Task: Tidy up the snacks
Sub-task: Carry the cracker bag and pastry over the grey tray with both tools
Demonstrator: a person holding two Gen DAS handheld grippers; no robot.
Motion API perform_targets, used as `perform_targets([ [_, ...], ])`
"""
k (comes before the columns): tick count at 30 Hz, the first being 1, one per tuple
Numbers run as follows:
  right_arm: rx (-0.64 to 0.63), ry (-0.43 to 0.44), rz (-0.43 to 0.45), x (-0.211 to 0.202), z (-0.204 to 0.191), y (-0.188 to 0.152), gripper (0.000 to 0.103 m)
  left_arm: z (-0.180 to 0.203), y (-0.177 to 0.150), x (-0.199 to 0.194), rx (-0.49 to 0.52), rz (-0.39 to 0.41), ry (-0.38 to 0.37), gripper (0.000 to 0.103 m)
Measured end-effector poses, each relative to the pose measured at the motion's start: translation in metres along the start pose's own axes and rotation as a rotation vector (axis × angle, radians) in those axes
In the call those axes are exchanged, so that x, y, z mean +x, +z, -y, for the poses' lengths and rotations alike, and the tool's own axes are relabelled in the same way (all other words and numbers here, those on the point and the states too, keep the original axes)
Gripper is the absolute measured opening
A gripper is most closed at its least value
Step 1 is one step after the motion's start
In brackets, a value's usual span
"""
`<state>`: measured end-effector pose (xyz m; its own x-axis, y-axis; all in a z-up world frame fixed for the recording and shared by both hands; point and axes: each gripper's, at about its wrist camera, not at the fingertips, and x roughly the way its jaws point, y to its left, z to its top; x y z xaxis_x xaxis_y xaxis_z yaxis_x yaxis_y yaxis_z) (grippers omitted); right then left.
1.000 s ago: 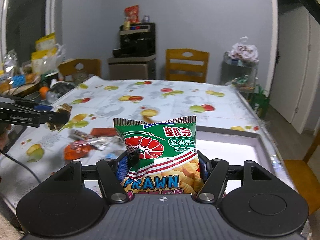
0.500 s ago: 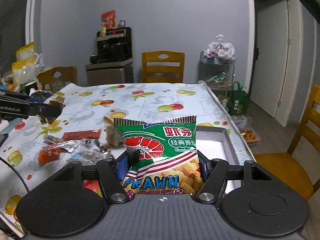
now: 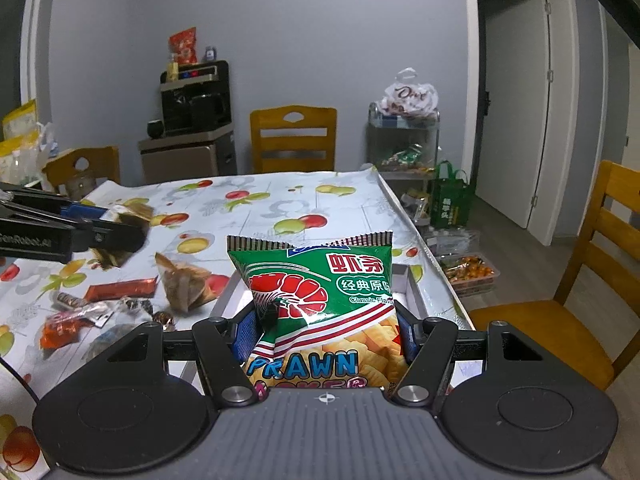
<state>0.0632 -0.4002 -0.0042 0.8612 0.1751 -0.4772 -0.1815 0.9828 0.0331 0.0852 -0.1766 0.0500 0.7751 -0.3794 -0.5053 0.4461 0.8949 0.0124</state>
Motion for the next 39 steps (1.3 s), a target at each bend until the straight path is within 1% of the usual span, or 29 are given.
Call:
perform_targets([
  [4,0.007,-0.028,0.006,0.005,0.004,0.006,0.065,0.011,0.012,0.016,0.014,0.012,-0.008,0.036],
  [11,0.058,-0.057,0.003,0.019,0.014,0.01,0.065,0.014,0.027,0.04,-0.001,0.031,-0.002,0.036],
  [15,0.059,-0.078,-0.01,0.028,0.015,0.009,0.065,0.015,0.031,0.056,-0.007,0.018,-0.004,0.036],
  [19,0.069,-0.094,-0.035,0.039,0.016,0.007,0.065,0.017,0.027,0.075,-0.009,-0.008,-0.001,0.036],
  [22,0.076,-0.094,-0.061,0.048,0.016,0.003,0.065,0.018,0.022,0.091,-0.022,-0.043,-0.021,0.036],
  [24,0.078,-0.091,-0.074,0.053,0.016,0.0,0.065,0.022,0.016,0.1,-0.014,-0.059,-0.033,0.036],
  [27,0.079,-0.091,-0.09,0.061,0.017,-0.003,0.065,0.029,0.008,0.114,0.011,-0.078,-0.027,0.036],
  [31,0.077,-0.082,-0.108,0.067,0.014,-0.007,0.065,0.033,0.002,0.128,0.015,-0.099,-0.033,0.036],
  [34,0.073,-0.1,-0.114,0.068,0.013,-0.006,0.065,0.034,-0.002,0.138,0.019,-0.114,-0.024,0.036],
  [39,0.077,-0.114,-0.145,0.073,0.013,-0.005,0.066,0.028,-0.006,0.149,-0.004,-0.147,-0.036,0.036],
])
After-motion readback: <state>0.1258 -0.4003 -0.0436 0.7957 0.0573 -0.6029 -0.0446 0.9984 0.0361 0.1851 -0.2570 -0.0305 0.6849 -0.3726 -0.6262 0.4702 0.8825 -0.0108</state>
